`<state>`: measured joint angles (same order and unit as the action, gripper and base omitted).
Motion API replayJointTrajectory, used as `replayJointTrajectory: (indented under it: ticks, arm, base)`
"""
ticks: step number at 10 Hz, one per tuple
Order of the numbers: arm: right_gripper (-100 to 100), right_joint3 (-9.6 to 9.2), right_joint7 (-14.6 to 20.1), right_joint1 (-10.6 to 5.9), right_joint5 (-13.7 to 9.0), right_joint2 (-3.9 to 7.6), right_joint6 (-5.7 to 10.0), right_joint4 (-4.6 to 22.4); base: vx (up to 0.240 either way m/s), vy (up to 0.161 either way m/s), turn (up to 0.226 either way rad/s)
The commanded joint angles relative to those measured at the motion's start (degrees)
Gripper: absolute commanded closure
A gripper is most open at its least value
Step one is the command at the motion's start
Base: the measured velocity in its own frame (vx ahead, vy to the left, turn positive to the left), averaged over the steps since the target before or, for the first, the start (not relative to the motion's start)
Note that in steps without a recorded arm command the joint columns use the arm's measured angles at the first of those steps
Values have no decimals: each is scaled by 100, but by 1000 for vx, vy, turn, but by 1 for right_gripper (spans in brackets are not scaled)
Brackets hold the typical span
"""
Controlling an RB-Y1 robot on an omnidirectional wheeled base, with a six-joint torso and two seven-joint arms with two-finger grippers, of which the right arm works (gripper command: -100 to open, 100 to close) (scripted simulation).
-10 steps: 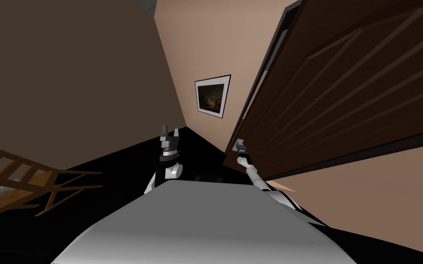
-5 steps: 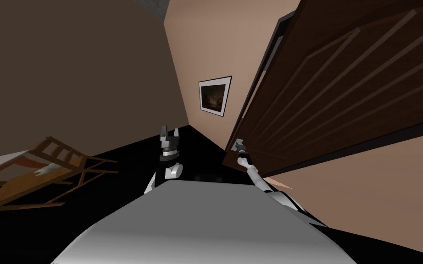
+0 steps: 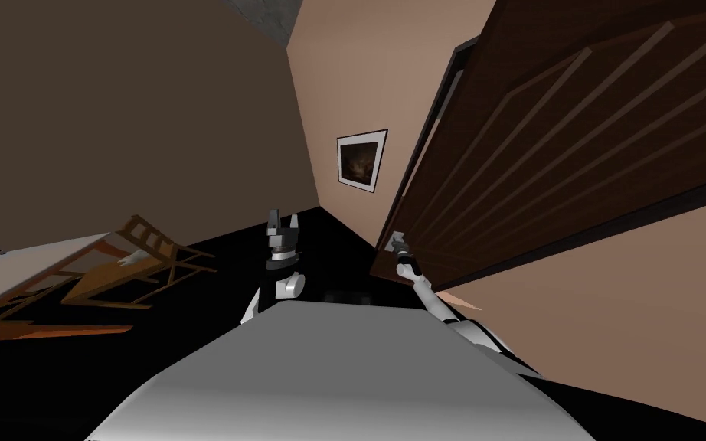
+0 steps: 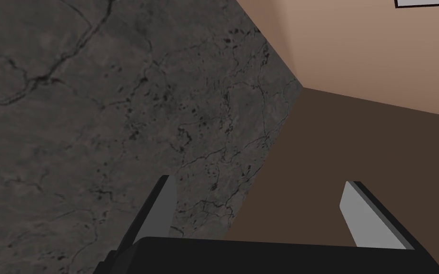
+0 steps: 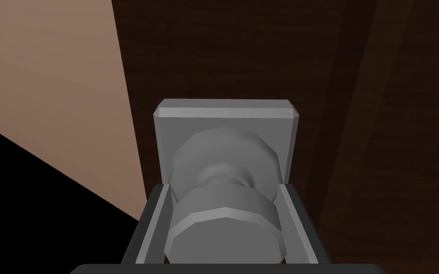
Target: Pull the door open
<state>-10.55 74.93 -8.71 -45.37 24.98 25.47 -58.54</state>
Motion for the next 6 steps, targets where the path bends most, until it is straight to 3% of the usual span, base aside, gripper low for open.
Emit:
replayJointTrajectory:
  ticks: [1, 6]
  arm:
    - [100, 0, 0, 0, 0, 0, 0, 0]
    - [100, -395, 303, 111, 36, 244, 62, -187]
  base:
    - [-104, -23, 28]
    - [-201, -76, 104]
